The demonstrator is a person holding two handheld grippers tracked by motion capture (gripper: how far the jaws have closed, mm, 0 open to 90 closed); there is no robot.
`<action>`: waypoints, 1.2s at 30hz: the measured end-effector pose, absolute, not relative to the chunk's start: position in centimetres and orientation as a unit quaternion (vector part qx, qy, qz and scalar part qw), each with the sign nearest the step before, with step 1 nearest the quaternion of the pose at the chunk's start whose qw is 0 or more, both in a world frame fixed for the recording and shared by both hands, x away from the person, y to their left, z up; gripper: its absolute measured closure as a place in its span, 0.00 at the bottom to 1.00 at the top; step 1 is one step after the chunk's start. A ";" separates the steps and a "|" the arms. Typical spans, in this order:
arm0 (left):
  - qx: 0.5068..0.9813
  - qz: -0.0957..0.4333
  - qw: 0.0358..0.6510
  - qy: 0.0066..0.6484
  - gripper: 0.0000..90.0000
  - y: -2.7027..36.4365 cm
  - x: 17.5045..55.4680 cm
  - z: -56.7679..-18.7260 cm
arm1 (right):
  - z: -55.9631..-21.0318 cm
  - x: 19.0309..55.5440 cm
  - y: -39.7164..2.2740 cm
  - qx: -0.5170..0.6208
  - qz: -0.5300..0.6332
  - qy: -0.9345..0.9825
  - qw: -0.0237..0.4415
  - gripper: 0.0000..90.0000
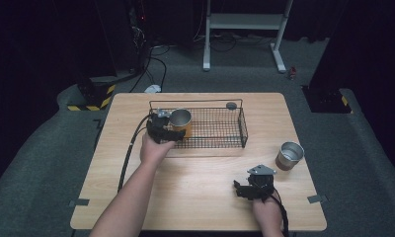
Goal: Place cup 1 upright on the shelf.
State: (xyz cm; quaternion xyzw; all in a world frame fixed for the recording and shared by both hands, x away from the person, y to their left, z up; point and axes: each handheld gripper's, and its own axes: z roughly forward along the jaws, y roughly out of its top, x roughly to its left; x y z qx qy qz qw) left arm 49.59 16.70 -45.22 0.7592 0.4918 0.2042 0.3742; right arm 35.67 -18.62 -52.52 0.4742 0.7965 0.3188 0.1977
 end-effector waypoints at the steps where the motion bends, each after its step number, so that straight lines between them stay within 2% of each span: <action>1: 0.759 0.206 0.373 0.492 0.01 16.8 49.5 -45.2 | -52.5 35.7 -18.6 0.474 0.319 0.797 0.198 0.11; 36: 0.753 0.207 0.401 0.479 0.01 19.8 44.0 -44.6 | -52.5 35.7 -18.6 0.472 0.319 0.797 0.200 0.11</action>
